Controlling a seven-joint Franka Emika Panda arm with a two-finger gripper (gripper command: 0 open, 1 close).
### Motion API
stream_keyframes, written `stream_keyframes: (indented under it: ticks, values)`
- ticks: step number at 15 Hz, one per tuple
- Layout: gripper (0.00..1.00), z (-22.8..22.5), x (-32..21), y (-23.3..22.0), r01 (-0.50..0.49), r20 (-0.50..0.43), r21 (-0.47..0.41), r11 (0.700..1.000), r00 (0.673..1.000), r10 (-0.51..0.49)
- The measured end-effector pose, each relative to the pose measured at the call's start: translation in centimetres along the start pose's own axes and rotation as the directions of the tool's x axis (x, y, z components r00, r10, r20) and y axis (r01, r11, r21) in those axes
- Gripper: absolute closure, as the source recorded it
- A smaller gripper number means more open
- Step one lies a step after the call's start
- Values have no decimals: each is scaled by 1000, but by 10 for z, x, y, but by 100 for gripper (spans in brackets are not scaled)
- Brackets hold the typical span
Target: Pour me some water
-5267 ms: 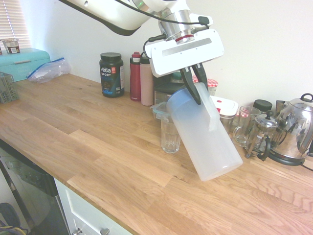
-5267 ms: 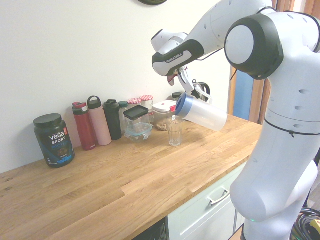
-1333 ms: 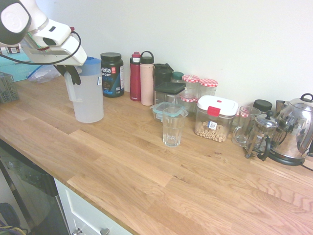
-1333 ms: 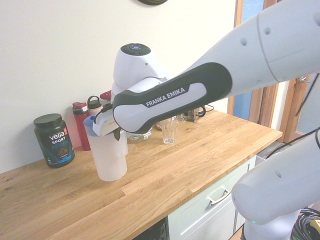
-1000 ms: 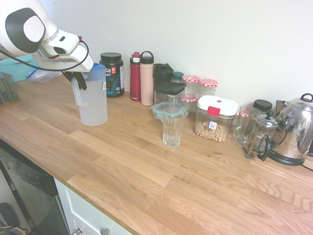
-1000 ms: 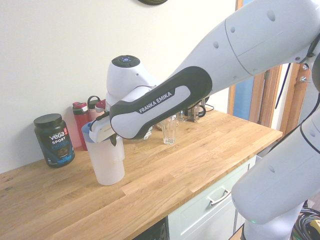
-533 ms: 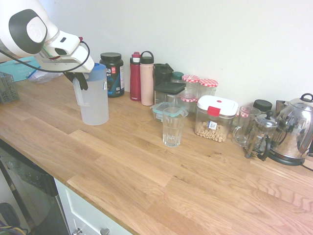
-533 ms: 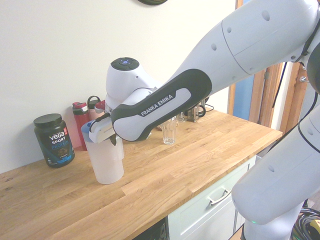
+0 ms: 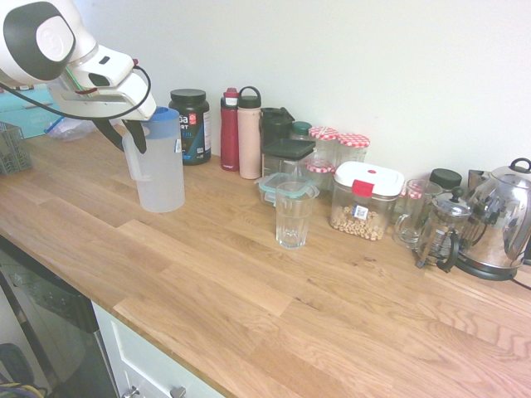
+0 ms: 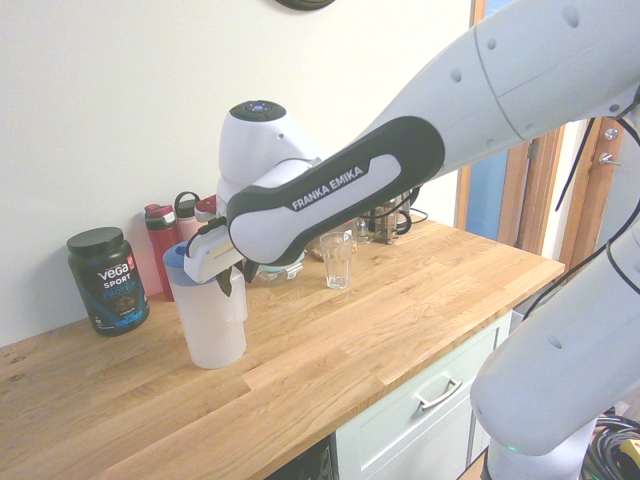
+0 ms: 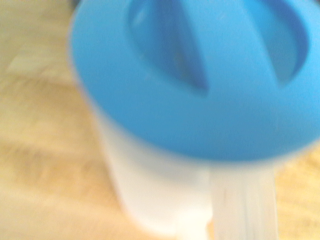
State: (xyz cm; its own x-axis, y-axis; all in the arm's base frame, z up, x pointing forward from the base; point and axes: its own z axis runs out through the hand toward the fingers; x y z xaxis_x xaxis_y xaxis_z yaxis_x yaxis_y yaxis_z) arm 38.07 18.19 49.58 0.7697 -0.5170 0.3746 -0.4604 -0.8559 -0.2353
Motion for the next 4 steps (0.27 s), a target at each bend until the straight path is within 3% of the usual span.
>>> stream_keyframes:
  ticks: [4]
  values:
    - [0, -37, -9, 36, 27, 106, -54, 998, 994, -22]
